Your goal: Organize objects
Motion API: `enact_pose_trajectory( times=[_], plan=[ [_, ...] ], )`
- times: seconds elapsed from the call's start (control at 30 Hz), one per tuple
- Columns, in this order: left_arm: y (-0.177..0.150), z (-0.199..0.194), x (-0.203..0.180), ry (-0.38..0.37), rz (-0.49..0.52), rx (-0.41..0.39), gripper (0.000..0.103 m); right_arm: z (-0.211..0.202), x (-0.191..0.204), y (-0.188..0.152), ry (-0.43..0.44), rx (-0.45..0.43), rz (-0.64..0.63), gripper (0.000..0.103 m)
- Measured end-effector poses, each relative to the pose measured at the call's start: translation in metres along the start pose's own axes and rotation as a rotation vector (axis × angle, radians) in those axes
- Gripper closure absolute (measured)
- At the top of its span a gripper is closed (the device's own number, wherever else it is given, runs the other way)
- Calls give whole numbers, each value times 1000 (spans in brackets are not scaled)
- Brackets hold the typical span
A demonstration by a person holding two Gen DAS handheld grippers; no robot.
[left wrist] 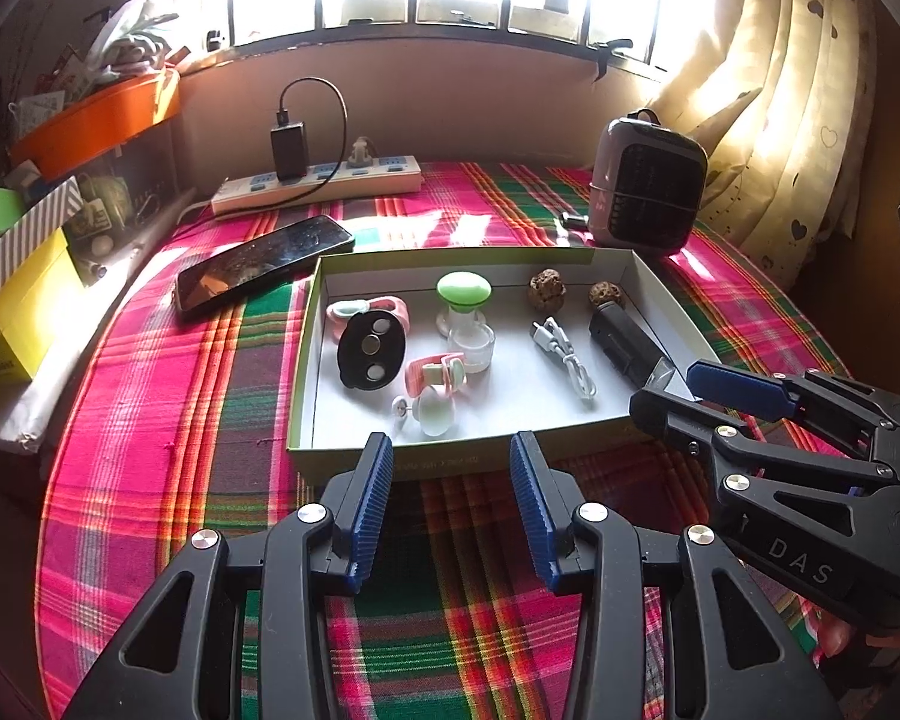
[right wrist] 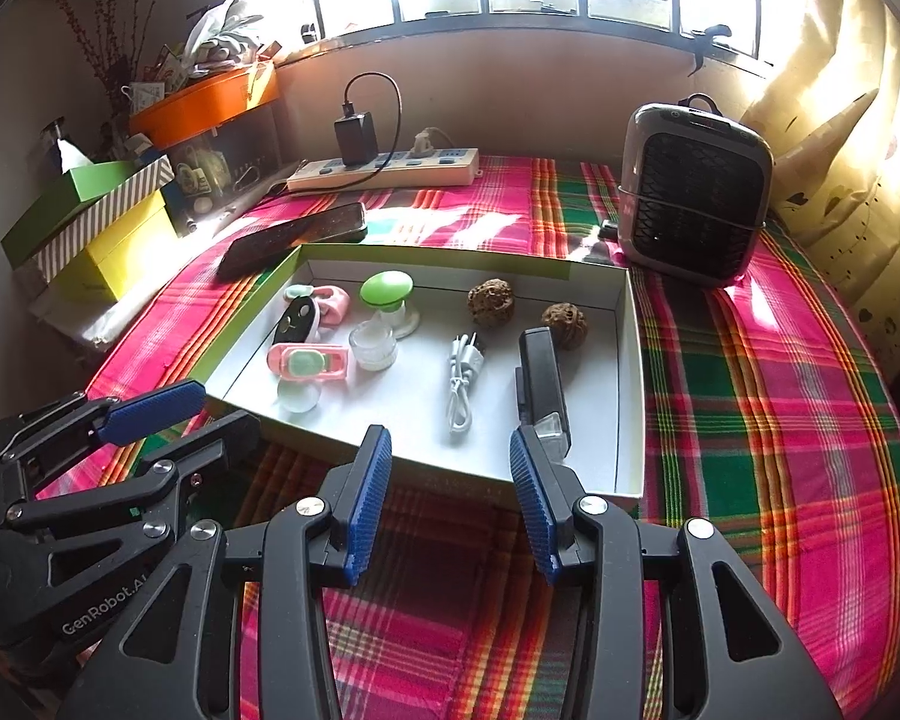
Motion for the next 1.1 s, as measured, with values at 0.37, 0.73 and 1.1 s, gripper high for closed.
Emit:
enact_pose_trajectory(
  times=[0.37,0.73,1.1],
  plan=[
    [-30,-3,-12,-4,-2,46,64,-7,-9,-31,-42,35,-2,59],
    [-52,0,-19,35,-4,92,64,-8,-17,-55,-80,68,6,54],
    [-58,3,-22,57,-11,100,63,-8,-25,-66,-109,66,12,50]
  ],
)
Point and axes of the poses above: each gripper's, at about its wrist camera, not at the fingertips, and z roughly the way its jaws point, x to its left, y to its top, the point moved 5 cm from there along z, roughly the way its jaws point, and after that the axes turned 14 degrees about z, right-handed, at the moved point
